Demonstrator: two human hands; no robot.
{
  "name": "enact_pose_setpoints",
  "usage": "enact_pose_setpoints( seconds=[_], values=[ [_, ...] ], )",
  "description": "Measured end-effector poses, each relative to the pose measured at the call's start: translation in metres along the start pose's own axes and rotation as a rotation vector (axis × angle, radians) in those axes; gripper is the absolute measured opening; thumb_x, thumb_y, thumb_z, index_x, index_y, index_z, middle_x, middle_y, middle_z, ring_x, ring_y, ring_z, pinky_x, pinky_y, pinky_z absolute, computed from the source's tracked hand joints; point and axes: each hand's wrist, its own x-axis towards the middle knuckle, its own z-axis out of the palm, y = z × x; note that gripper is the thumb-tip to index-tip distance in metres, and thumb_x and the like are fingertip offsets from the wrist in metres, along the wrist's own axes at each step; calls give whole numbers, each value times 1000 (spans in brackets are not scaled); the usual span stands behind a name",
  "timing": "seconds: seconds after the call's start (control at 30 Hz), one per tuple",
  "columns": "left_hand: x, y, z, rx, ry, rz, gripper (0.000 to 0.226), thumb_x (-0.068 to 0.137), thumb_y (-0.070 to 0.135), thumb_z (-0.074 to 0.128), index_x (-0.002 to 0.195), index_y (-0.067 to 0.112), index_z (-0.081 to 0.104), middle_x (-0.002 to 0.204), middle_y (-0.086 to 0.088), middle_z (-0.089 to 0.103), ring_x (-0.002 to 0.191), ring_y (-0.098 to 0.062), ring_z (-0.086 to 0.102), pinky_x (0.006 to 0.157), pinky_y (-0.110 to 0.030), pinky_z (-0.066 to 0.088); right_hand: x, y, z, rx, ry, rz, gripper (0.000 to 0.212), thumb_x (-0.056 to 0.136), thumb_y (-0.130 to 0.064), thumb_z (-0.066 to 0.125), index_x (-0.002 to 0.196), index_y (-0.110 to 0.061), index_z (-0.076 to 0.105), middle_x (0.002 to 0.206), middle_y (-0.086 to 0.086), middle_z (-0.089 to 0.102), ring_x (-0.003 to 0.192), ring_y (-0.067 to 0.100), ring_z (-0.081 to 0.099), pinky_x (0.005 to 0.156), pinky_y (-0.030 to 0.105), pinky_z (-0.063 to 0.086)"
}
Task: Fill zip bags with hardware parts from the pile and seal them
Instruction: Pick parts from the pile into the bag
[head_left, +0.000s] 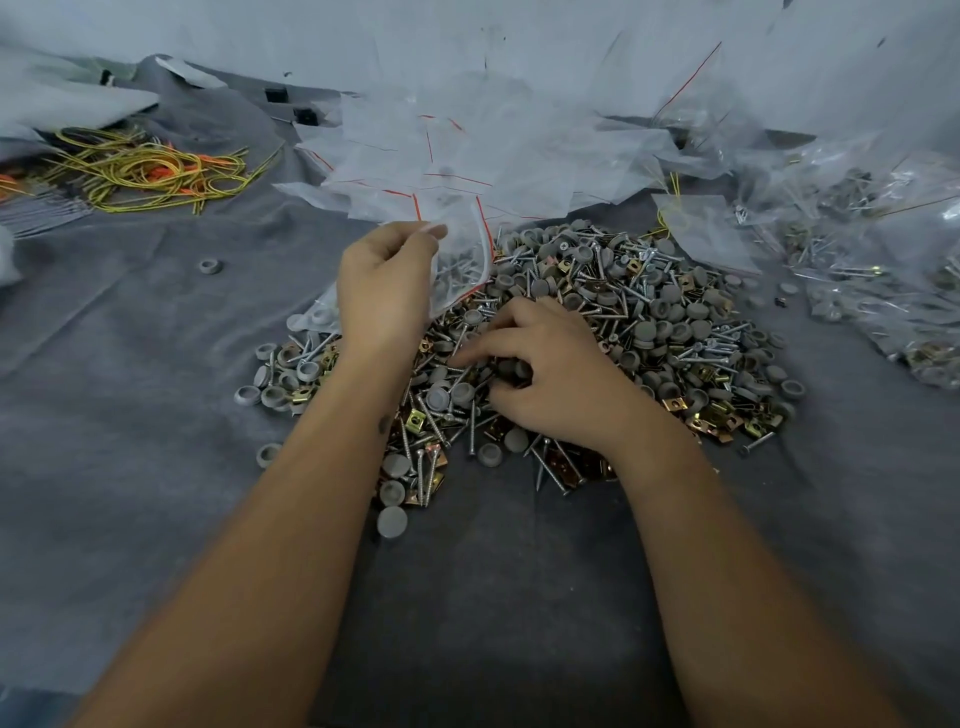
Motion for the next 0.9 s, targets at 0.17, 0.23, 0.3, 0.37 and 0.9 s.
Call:
enact_pose_setpoints(
  seconds=[0.17,0.23,0.3,0.37,0.9],
  values=[
    [-1,2,2,-5,-2,-5,21,91,9,54,88,19,72,47,16,48,41,1,38,45,-20,29,2,-1,-1,-11,20,-13,28,81,-20,66,102,-37,72,99,-2,57,99,18,45,94,40,36],
    [-2,3,3,-6,-13,-3,21,91,10,54,89,18,73,51,16,47,49,-1,38,49,-21,29,1,0,-1,12,45,-20,24,81,-18,68,100,-32,74,99,0,59,101,21,49,94,44,39],
    [-3,2,4,-11,-25,-4,21,91,9,53,91,15,73,51,16,46,52,-3,37,51,-22,29,1,0,-2,41,72,-24,21,80,-18,70,97,-29,76,100,1,61,102,21,51,94,43,40],
    [-3,2,5,-10,-29,-7,21,91,8,52,93,12,72,47,16,46,52,-4,37,51,-21,28,0,0,-1,43,82,-38,18,80,-21,71,96,-28,77,100,0,62,101,21,52,94,43,41],
    [-1,-4,5,27,-63,26,23,91,11,51,90,20,72,40,17,48,52,-3,37,52,-19,28,-1,3,-5,301,286,64,14,87,-16,67,96,-22,76,92,-3,63,93,11,58,88,34,48]
  ],
)
